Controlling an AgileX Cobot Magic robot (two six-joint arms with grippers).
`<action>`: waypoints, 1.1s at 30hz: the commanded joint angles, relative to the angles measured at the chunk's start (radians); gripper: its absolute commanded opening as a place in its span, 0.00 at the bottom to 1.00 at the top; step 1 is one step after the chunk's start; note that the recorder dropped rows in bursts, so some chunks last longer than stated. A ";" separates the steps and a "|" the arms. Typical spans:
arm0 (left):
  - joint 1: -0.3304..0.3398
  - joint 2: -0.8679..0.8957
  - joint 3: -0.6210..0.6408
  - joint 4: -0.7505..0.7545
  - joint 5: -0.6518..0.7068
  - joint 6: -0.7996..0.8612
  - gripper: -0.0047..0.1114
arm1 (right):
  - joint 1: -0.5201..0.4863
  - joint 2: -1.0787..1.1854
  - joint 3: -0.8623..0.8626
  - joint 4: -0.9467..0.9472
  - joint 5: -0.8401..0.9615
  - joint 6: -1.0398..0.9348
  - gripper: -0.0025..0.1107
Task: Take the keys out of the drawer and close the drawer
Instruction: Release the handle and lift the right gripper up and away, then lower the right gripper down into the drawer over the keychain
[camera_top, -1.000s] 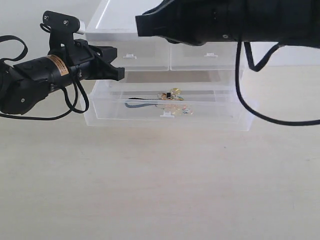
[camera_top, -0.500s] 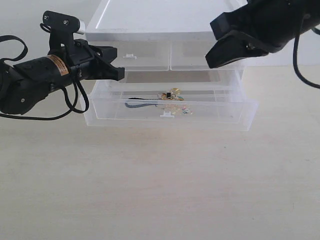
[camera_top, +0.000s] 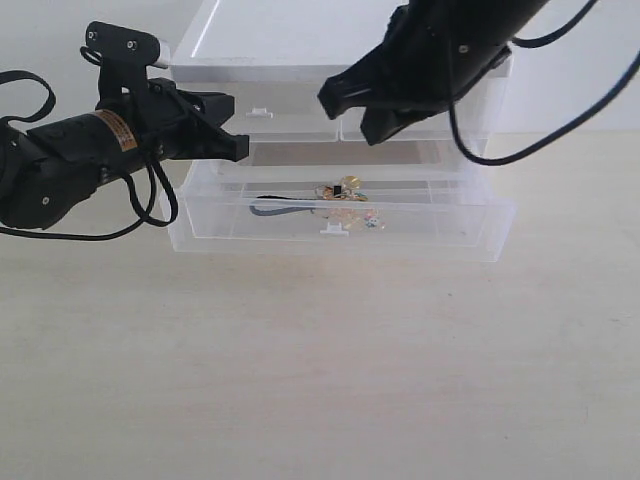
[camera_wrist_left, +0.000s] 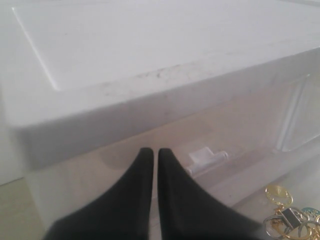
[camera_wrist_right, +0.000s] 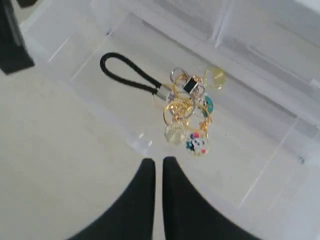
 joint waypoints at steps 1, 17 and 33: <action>-0.001 0.002 -0.008 -0.023 -0.005 0.000 0.08 | 0.049 0.055 -0.011 -0.144 -0.182 0.272 0.02; -0.001 0.002 -0.008 -0.023 -0.005 0.000 0.08 | 0.124 0.141 -0.011 -0.426 -0.184 0.624 0.02; -0.001 0.002 -0.008 -0.023 -0.005 0.000 0.08 | 0.124 0.186 -0.018 -0.438 -0.145 0.666 0.02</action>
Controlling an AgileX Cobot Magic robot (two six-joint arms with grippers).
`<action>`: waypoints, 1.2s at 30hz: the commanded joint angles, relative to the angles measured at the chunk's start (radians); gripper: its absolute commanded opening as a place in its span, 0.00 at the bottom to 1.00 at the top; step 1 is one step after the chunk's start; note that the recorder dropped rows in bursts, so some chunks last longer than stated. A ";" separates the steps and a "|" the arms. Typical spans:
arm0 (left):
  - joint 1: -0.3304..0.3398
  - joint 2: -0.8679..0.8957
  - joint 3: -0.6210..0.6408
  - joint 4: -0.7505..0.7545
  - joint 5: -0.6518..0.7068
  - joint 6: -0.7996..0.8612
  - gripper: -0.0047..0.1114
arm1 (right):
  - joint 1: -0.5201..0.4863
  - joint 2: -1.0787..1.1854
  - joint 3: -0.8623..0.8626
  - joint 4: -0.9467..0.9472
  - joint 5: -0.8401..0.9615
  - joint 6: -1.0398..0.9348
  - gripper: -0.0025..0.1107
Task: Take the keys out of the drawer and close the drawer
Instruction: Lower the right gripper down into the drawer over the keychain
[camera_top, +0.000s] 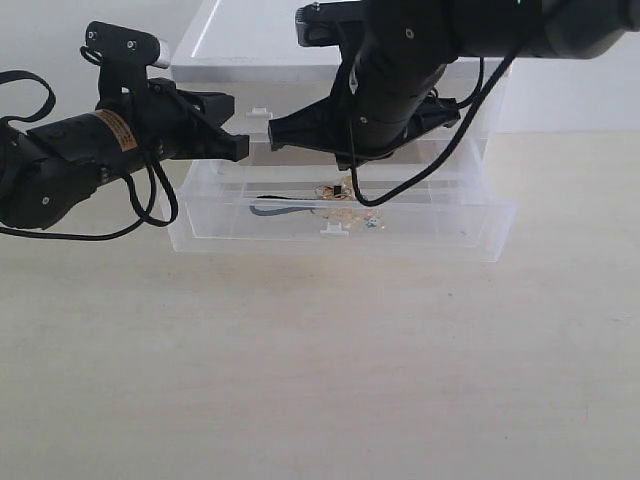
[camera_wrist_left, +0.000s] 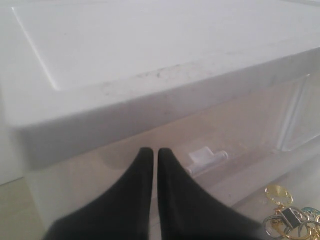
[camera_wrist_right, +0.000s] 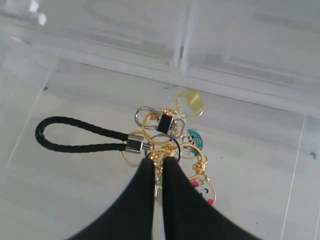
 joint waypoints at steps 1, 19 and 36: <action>-0.001 0.002 -0.008 -0.023 -0.005 0.000 0.08 | 0.001 0.002 -0.009 0.019 0.046 -0.048 0.02; -0.001 0.002 -0.008 -0.023 -0.005 0.000 0.08 | 0.002 -0.108 -0.009 0.190 0.383 -1.209 0.02; -0.001 0.002 -0.008 -0.023 -0.014 0.000 0.08 | 0.002 -0.093 -0.009 0.230 0.204 -1.166 0.47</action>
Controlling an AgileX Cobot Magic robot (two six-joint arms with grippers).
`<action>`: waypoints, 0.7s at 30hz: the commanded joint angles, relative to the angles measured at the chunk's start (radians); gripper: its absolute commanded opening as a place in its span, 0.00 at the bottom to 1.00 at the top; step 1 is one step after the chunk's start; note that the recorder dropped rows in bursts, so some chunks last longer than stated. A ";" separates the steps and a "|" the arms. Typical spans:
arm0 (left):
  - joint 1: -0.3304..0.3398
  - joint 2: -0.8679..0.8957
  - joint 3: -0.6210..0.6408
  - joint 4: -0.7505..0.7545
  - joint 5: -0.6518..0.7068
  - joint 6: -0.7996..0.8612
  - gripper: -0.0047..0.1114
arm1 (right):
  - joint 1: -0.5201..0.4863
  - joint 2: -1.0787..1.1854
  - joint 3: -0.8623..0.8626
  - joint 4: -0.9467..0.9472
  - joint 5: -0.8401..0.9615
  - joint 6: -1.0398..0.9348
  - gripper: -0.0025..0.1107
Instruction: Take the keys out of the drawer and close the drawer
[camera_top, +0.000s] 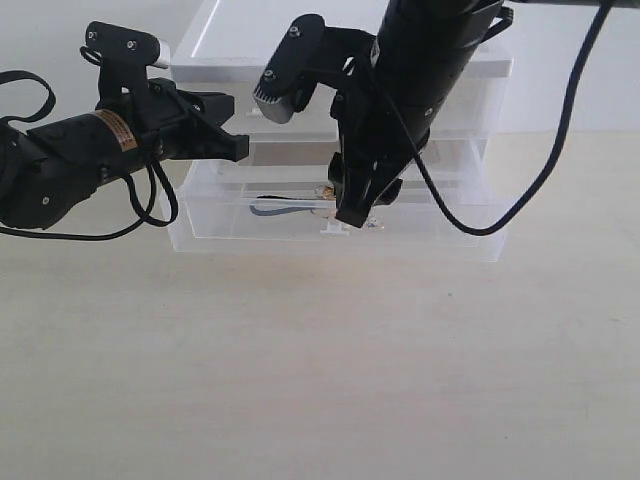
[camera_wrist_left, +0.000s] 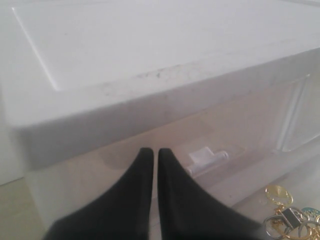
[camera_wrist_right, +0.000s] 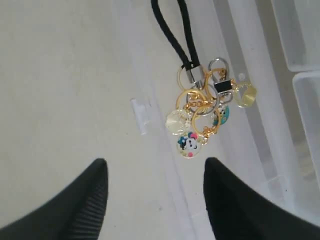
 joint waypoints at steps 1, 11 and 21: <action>-0.001 0.002 -0.008 -0.023 -0.016 0.000 0.08 | 0.001 0.019 -0.007 0.004 -0.033 -0.010 0.47; -0.001 0.002 -0.008 -0.023 -0.014 0.000 0.08 | 0.001 0.115 -0.007 0.004 -0.109 -0.010 0.47; -0.001 0.002 -0.008 -0.023 -0.016 0.000 0.08 | 0.001 0.137 -0.007 -0.001 -0.089 -0.002 0.02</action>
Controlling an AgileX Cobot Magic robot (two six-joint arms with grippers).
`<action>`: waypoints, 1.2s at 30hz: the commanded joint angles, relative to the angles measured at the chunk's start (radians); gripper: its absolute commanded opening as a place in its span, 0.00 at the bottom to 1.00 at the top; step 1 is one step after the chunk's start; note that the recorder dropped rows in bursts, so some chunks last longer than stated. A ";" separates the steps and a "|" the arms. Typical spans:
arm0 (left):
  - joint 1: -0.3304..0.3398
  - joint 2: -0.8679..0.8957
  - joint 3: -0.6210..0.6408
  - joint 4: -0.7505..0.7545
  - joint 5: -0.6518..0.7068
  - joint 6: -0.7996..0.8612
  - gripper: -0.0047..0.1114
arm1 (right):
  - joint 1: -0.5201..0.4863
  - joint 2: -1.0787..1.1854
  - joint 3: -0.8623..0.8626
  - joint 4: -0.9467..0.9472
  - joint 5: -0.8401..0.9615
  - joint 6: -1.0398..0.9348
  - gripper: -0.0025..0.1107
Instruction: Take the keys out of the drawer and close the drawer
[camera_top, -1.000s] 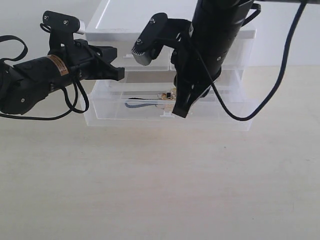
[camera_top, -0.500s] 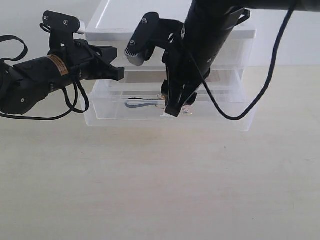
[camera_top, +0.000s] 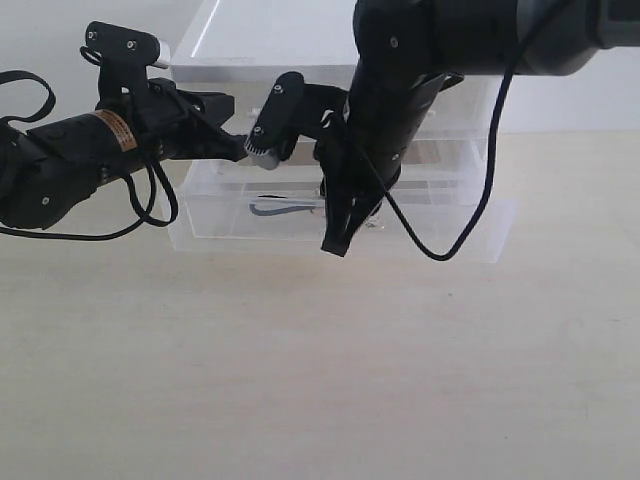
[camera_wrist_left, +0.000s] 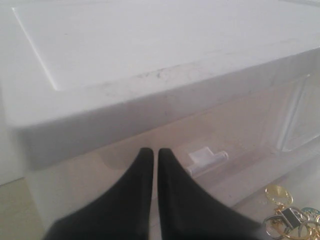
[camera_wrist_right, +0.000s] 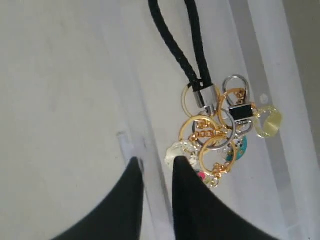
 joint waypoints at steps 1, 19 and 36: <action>-0.001 0.002 -0.008 -0.023 -0.016 0.000 0.08 | 0.001 -0.003 -0.005 0.017 0.036 0.016 0.02; -0.001 0.002 -0.008 -0.023 -0.015 0.000 0.08 | 0.001 -0.003 -0.005 0.061 0.231 0.027 0.02; -0.001 0.002 -0.008 -0.023 -0.012 0.000 0.08 | 0.001 -0.025 -0.014 0.077 0.200 0.082 0.47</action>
